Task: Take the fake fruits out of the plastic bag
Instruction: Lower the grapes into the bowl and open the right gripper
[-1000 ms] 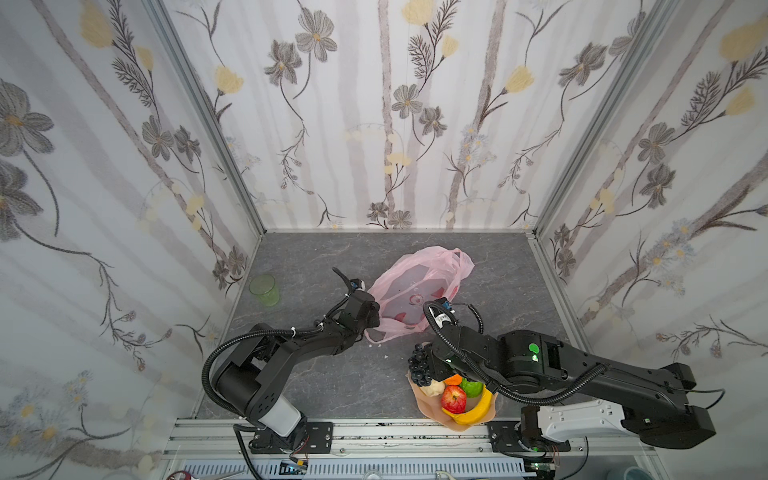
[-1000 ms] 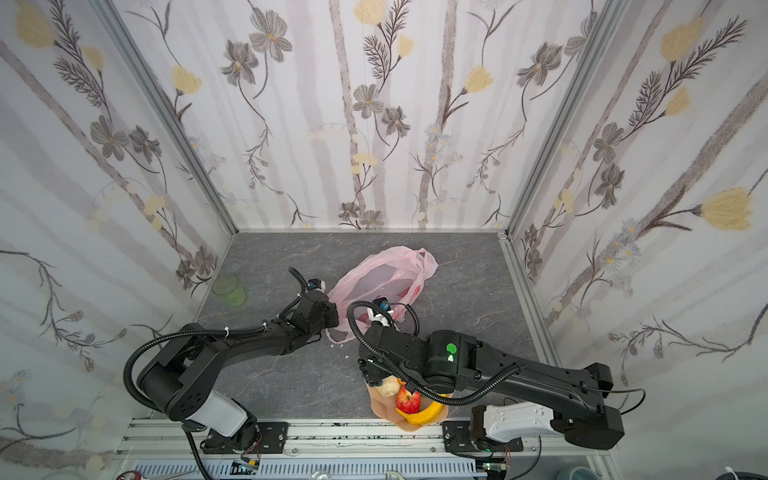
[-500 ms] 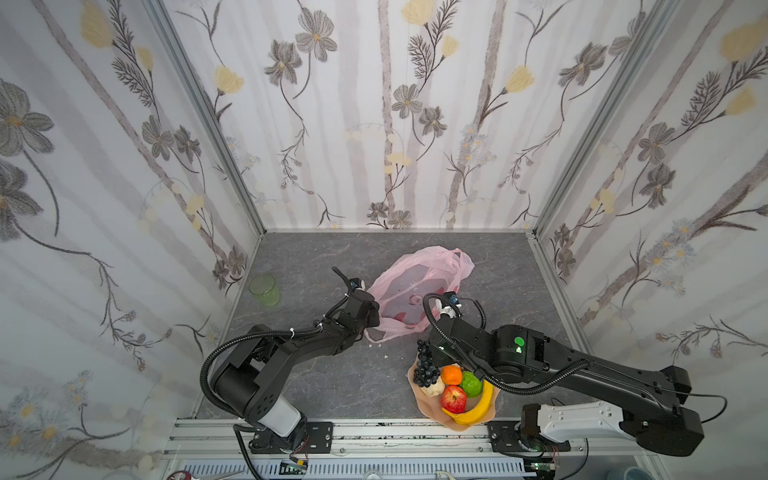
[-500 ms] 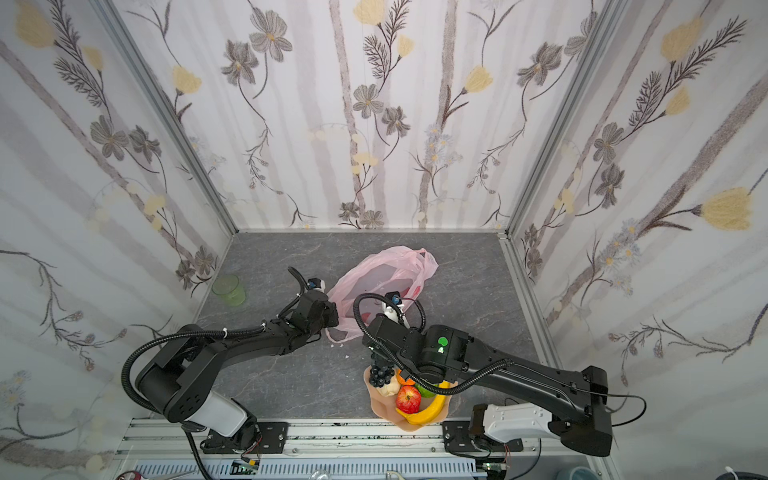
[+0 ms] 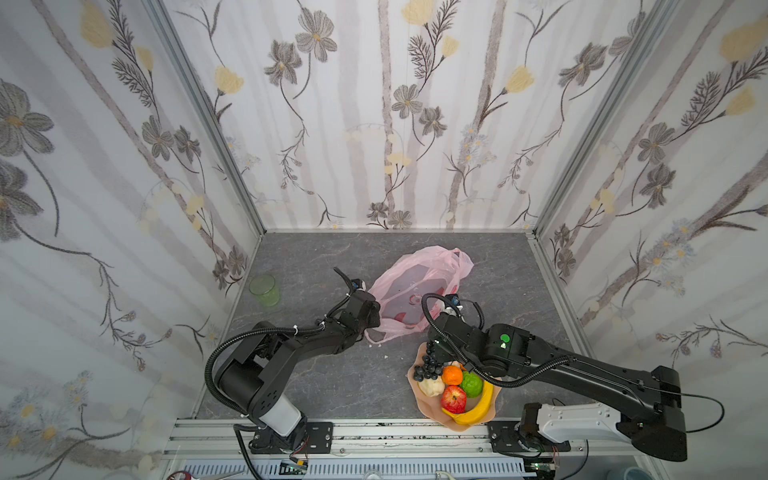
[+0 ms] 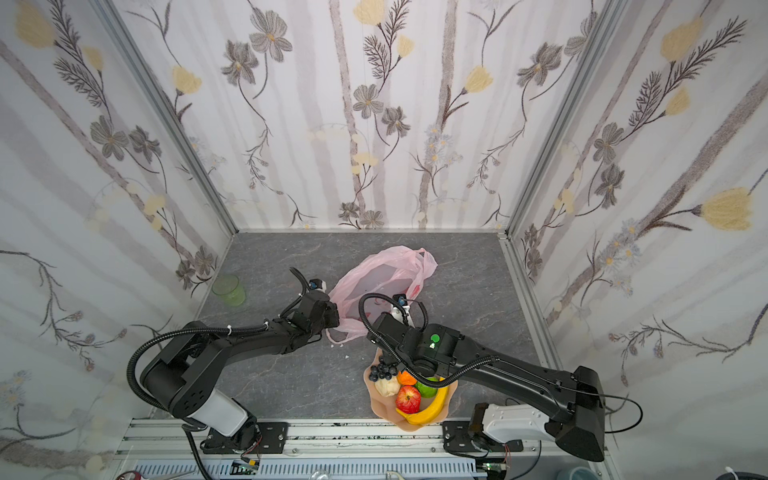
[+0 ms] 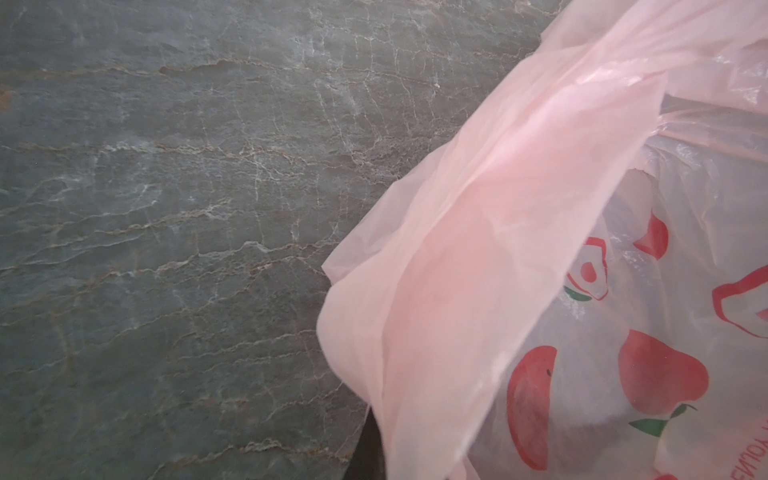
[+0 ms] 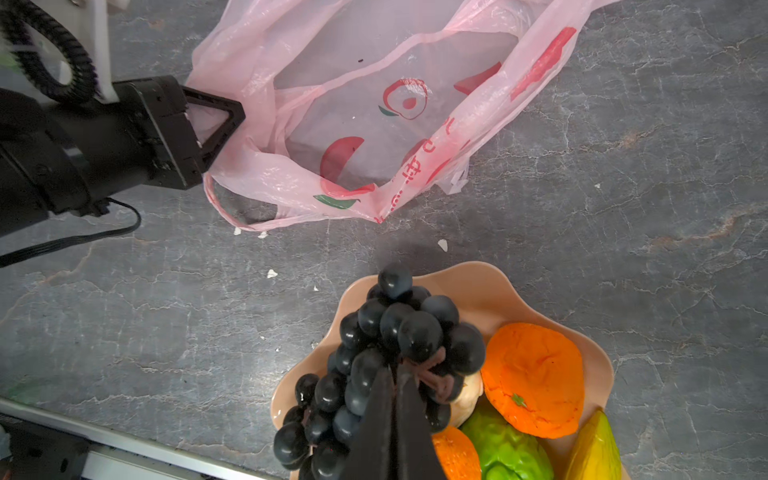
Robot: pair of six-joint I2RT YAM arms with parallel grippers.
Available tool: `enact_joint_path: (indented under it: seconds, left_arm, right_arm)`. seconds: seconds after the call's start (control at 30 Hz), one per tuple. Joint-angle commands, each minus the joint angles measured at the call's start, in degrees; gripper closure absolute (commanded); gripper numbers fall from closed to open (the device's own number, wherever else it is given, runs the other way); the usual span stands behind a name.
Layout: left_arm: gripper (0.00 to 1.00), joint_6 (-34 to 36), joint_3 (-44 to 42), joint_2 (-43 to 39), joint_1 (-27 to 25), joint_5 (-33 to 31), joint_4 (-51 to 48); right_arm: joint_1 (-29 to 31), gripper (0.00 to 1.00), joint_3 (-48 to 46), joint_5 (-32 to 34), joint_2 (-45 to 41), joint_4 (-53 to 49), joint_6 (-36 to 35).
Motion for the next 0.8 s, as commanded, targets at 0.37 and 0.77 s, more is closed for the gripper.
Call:
enact_joint_path:
  seconds: [0.37,0.77]
  left_arm:
    - [0.92,0.11,0.49,0.3,0.04,-0.53,0.57]
    - [0.92,0.01,0.61,0.73,0.05,-0.41,0.58]
  right_arm:
    - [-2.39,0.98,-5.39,1.23,1.22,1.39,1.03]
    - [-4.03,0.91,-9.87,1.58,0.76,3.06,2.22]
